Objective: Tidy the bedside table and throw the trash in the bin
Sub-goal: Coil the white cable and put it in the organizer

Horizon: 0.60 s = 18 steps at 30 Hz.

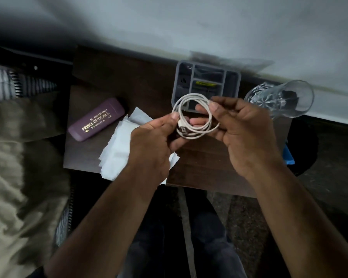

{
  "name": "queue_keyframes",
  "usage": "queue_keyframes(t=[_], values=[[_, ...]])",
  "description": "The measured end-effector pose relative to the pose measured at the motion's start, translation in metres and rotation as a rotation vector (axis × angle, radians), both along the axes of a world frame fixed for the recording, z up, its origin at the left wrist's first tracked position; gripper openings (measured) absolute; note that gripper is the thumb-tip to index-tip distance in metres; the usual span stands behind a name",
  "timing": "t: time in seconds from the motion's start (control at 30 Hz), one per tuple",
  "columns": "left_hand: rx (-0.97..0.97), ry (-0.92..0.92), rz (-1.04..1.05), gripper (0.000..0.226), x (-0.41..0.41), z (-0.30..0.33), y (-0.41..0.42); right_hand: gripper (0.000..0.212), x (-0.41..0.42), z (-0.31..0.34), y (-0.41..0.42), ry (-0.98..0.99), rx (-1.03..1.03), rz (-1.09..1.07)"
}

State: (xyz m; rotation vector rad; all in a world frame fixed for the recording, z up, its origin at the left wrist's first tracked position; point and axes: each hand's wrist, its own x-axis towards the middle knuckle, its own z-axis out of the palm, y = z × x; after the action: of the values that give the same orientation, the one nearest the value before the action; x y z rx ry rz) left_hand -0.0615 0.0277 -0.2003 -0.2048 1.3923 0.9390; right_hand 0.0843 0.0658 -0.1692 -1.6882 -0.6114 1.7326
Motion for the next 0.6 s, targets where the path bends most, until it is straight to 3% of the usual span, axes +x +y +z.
queue_keyframes(t=[0.23, 0.3, 0.47, 0.6], values=[[-0.155, -0.262, 0.416, 0.023, 0.017, -0.001, 0.027, 0.016, -0.011, -0.018, 0.048, -0.299, 0.154, 0.243], [-0.157, -0.269, 0.384, 0.025, 0.018, -0.003, 0.034, 0.018, -0.013, -0.021, 0.063, -0.371, 0.198, 0.301], [-0.013, 0.140, -0.014, 0.013, 0.017, -0.012, 0.031, 0.009, -0.012, -0.024, 0.090, -0.600, 0.329, 0.416], [0.059, 0.390, -0.192, 0.014, 0.006, -0.019, 0.031, 0.003, -0.022, -0.021, 0.092, -0.765, 0.403, 0.481]])
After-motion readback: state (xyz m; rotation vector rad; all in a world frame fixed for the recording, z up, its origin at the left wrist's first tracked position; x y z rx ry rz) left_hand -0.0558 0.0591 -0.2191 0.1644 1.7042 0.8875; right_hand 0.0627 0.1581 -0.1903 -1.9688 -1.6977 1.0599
